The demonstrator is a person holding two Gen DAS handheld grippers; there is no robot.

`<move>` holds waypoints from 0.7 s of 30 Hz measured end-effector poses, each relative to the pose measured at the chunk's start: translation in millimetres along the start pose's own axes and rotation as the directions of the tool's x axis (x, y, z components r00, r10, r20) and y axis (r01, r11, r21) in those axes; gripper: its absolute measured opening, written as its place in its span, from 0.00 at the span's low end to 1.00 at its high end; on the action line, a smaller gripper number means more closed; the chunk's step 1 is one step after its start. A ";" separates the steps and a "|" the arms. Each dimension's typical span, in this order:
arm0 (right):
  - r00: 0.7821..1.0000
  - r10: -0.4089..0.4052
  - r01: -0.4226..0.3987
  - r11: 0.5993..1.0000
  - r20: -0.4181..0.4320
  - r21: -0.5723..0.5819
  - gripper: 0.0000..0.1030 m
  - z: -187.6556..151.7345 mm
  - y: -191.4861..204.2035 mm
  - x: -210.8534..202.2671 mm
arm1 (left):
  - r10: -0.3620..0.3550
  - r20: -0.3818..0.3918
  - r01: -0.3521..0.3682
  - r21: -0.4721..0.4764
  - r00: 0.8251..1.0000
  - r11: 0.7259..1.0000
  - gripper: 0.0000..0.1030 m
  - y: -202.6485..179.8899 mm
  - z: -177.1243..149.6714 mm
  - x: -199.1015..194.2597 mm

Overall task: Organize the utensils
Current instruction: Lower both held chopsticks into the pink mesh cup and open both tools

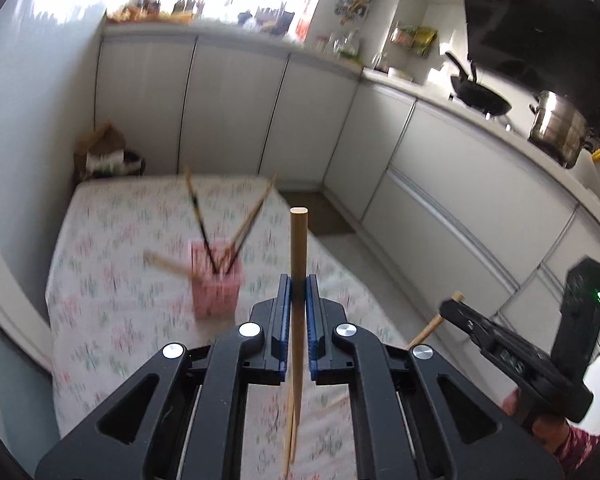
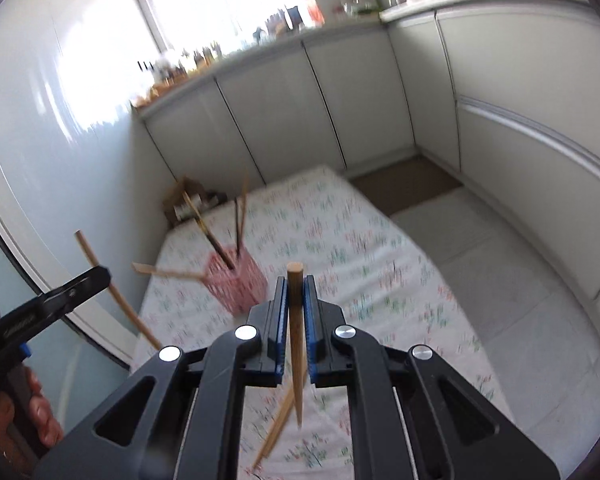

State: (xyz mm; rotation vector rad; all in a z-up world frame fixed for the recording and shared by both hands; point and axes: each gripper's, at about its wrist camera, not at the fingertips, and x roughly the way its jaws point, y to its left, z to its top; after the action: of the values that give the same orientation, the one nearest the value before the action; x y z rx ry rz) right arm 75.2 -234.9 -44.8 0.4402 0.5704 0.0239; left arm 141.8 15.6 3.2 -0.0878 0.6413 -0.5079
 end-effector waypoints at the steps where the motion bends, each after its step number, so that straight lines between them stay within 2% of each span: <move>1: 1.000 0.009 -0.009 1.000 0.028 0.000 0.08 10.2 1.9 -5.2 | 0.004 0.020 -0.004 0.003 1.000 1.000 0.06 -2.0 11.4 -1.5; 4: 0.995 0.031 -0.031 1.000 0.094 0.003 0.08 36.0 6.7 -14.1 | 0.041 0.088 -0.042 0.006 0.995 0.999 0.06 -6.5 47.1 -3.9; 6: 0.991 0.045 -0.046 0.999 0.122 0.006 0.08 50.8 9.1 -15.2 | 0.089 0.133 -0.091 0.016 0.987 0.996 0.06 -9.3 68.2 -0.6; 10: 0.985 0.055 -0.055 0.998 0.162 -0.008 0.08 73.9 12.9 -10.5 | 0.187 0.167 -0.194 0.025 0.968 0.981 0.06 -4.3 99.1 22.0; 16: 0.987 0.055 -0.054 0.998 0.153 -0.014 0.08 77.7 12.3 3.1 | 0.306 0.171 -0.308 -0.013 0.937 0.951 0.06 21.9 110.0 66.8; 18: 0.988 0.052 -0.050 0.999 0.144 -0.015 0.08 75.9 11.3 8.7 | 0.348 0.175 -0.350 -0.015 0.921 0.936 0.07 29.8 107.1 84.4; 20: 0.990 0.049 -0.048 0.999 0.134 -0.008 0.08 73.2 10.1 12.9 | 0.366 0.163 -0.365 -0.037 0.916 0.930 0.11 41.8 99.2 102.8; 21: 0.991 0.052 -0.052 0.999 0.127 -0.003 0.08 73.2 9.3 15.4 | 0.374 0.146 -0.371 -0.049 0.916 0.927 0.18 47.7 94.7 109.0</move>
State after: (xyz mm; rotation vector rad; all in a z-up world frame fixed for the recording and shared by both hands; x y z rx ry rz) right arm 127.7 -253.3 6.0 0.4536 0.4340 0.0451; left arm 292.8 -2.1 8.1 -0.0209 0.4968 -0.1226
